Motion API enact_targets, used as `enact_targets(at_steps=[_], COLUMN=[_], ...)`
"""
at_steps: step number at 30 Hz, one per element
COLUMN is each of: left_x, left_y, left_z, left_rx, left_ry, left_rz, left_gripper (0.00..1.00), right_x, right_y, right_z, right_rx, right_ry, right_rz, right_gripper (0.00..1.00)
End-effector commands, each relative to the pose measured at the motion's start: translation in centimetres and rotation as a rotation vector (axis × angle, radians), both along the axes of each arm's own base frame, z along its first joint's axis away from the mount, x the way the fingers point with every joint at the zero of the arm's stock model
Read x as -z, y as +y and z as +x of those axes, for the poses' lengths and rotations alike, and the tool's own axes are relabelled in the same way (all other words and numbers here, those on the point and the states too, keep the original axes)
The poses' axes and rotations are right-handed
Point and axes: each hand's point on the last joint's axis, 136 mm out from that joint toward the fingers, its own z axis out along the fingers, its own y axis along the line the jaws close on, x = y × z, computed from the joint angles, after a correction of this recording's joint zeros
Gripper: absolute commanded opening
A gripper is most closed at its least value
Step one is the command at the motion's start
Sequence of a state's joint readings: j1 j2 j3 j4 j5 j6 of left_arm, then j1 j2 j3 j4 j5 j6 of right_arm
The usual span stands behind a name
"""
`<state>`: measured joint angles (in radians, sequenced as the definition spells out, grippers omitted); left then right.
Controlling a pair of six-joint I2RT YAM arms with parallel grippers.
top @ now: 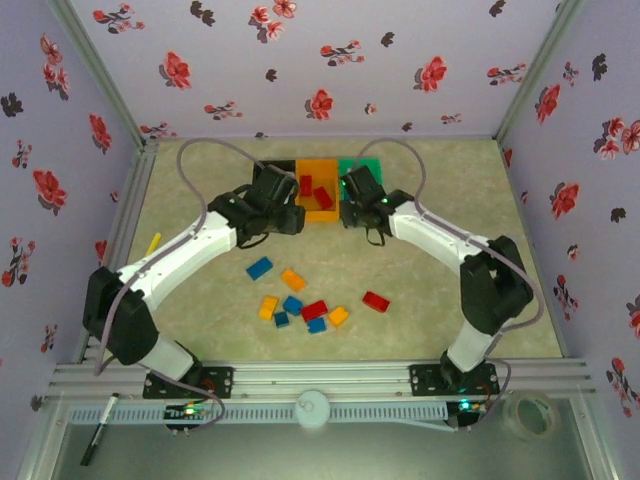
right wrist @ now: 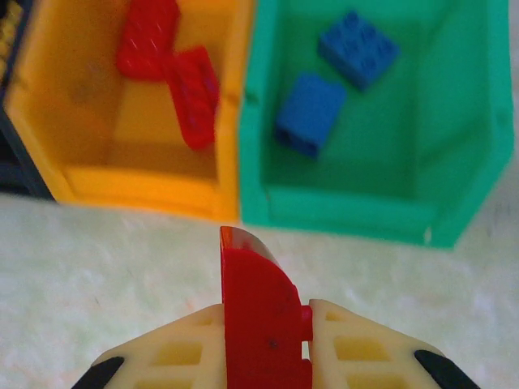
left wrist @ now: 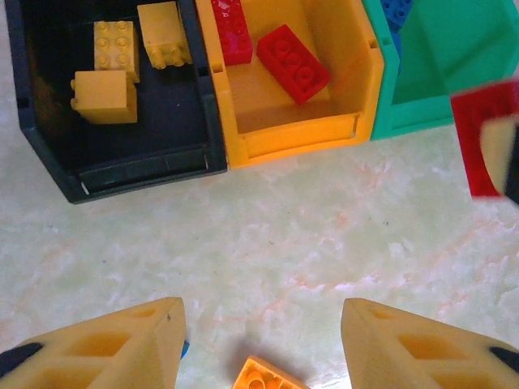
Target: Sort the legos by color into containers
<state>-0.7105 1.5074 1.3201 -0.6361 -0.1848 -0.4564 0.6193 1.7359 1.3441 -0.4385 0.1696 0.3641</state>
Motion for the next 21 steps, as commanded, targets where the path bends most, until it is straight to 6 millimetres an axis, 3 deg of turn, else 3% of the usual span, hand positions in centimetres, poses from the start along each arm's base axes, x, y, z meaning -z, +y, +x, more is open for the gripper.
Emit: enact_targets(at_steps=[1,5,12,17,21], left_x=[-0.9,-0.7,-0.6,0.0,0.2], left_y=[1.3,1.8,2.6,3.0,3.2], left_z=[-0.1,-0.7,-1.5,-1.8,-2.0], left_rx=[-0.057,-0.068,-0.086,-0.098,-0.101], left_ry=[-0.028,-0.024,-0.018,0.001,0.007], left_rz=[-0.017,-0.02,-0.026,-0.009,-0.005], left_gripper=[0.54,0.54,0.54,0.59,0.61], right_x=[-0.9,-2.3,-1.4,-0.4,-1.0], right_y=[1.9,4.0,5.4,5.4,5.4], right_z=[3.2,7.1,12.5,15.1,15.2], right_rx=[-0.05,-0.078,-0.066,-0.04,-0.043], right_ry=[-0.055,-0.118,-0.118,-0.104,-0.105], right_rz=[-0.011,-0.008,-0.034,-0.054,-0.036], right_gripper=[0.15,0.15,0.19,0.54,0.62])
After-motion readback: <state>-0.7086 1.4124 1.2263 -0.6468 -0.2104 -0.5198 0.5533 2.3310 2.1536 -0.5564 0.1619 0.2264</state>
